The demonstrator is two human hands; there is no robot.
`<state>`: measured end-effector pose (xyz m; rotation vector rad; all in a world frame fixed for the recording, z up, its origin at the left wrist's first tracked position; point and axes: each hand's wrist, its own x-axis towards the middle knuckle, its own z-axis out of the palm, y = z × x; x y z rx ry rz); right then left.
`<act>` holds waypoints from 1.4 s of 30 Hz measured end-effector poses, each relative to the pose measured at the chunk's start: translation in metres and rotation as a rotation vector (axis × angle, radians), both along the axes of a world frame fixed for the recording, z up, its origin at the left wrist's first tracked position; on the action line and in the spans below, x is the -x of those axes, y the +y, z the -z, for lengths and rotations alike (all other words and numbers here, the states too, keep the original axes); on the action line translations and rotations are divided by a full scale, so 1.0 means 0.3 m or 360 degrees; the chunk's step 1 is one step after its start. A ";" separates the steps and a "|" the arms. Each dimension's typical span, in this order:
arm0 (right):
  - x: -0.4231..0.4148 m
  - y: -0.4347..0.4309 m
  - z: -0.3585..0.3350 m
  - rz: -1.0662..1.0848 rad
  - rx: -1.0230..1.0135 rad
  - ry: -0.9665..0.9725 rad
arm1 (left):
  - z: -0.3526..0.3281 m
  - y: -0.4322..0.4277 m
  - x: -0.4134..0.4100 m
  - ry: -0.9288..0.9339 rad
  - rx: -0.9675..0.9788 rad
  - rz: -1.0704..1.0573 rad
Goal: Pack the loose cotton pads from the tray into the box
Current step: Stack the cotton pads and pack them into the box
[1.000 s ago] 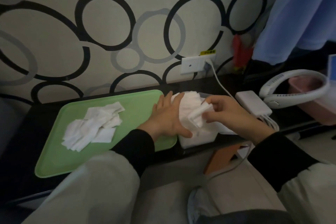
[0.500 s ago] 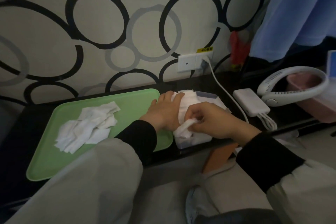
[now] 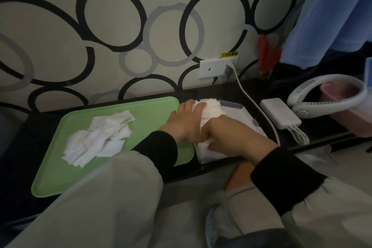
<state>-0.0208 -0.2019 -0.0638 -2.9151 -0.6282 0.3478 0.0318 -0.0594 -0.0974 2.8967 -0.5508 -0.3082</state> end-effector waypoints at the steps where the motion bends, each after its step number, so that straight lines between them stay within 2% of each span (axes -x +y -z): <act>1: -0.005 0.003 0.004 0.0009 0.0031 0.0028 | -0.001 -0.001 -0.001 0.0006 0.0001 0.0000; 3: -0.015 -0.008 0.002 0.0044 0.0100 0.0144 | -0.001 -0.001 0.000 0.0014 0.0013 -0.0003; 6: -0.013 -0.038 -0.013 0.0013 0.0005 0.0300 | 0.006 0.000 -0.002 0.0006 0.0023 -0.0017; 13: 0.007 -0.010 -0.013 -0.0124 0.0169 0.0415 | 0.003 -0.002 0.005 0.0041 0.0045 -0.0013; 16: 0.002 -0.008 -0.007 -0.0078 0.0050 0.0428 | 0.011 0.004 0.003 0.0068 0.0109 -0.0009; 21: -0.006 -0.038 -0.020 -0.0002 -0.0228 0.0220 | -0.003 0.050 0.030 0.0146 0.0546 0.0037; 24: -0.016 -0.036 -0.022 0.0039 -0.0185 0.0142 | -0.009 0.110 0.062 0.0117 0.0813 -0.0022; 29: -0.021 -0.006 -0.044 0.0057 -0.0041 0.0067 | -0.007 0.267 0.132 -0.0014 0.0902 -0.0221; 33: -0.009 0.103 -0.087 0.0119 -0.0256 -0.0142 | -0.016 0.437 0.184 0.0032 0.0855 -0.0395; 37: 0.010 0.275 -0.070 0.0013 -0.0526 -0.0017 | -0.026 0.571 0.230 0.0040 0.0835 -0.0624; 42: -0.007 0.448 0.018 -0.0056 -0.0630 0.0157 | -0.004 0.729 0.288 -0.0228 0.0864 -0.0909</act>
